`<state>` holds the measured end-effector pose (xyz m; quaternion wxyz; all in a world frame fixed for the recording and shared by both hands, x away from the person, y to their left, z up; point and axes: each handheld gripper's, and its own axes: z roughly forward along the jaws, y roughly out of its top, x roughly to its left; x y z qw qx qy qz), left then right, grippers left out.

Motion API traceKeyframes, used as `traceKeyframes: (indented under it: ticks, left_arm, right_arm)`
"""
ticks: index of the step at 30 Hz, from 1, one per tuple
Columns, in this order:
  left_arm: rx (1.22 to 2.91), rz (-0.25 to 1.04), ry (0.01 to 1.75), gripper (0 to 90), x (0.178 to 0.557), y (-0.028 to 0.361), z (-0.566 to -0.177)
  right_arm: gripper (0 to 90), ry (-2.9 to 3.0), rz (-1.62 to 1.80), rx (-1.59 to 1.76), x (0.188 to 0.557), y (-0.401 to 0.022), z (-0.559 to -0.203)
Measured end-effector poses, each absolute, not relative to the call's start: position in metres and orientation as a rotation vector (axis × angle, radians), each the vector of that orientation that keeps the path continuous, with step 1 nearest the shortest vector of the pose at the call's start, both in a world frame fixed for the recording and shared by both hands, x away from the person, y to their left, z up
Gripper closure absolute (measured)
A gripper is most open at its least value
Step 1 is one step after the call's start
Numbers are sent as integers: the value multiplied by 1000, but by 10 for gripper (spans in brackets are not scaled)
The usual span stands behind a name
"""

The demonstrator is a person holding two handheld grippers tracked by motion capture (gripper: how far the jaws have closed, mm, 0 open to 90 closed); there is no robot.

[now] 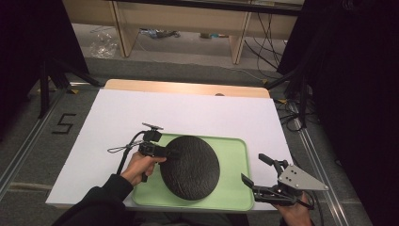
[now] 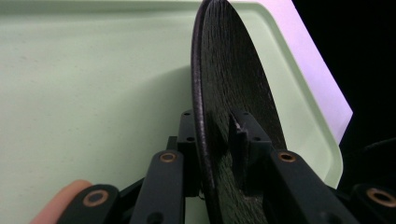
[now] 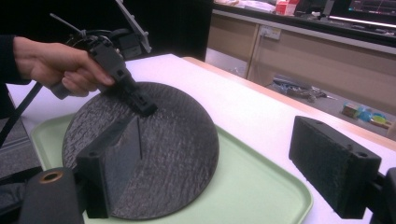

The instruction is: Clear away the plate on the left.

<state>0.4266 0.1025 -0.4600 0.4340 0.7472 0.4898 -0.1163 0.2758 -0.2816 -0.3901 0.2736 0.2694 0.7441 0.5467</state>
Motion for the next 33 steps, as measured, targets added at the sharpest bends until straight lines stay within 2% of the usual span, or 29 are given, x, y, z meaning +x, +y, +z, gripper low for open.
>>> traceKeyframes:
  ticks: [7, 8, 14, 15, 19, 23, 28, 33]
  left_arm:
    - [1858, -310, 1222, 729, 426, 95, -463]
    - [1904, -302, 1213, 729, 427, 96, -462]
    - [1929, -325, 1258, 678, 426, 94, -463]
    - [2004, -284, 1187, 669, 428, 97, -464]
    - [2076, -311, 1195, 605, 426, 96, -463]
    - [2140, -252, 1212, 540, 427, 95, -460]
    - [2151, -250, 1235, 531, 428, 96, -461]
    - [2194, -257, 1230, 486, 427, 95, -463]
  right_arm:
    - [181, 2004, 1461, 731, 276, -282, -390]
    - [181, 2006, 1460, 731, 276, -282, -390]
    - [181, 2008, 1469, 722, 276, -282, -390]
    - [181, 2006, 1473, 722, 276, -282, -390]
    - [182, 2003, 1467, 717, 276, -281, -391]
    - [182, 2027, 1458, 719, 276, -280, -391]
    - [183, 2025, 1453, 719, 276, -280, -391]
    - [183, 2025, 1452, 717, 276, -280, -391]
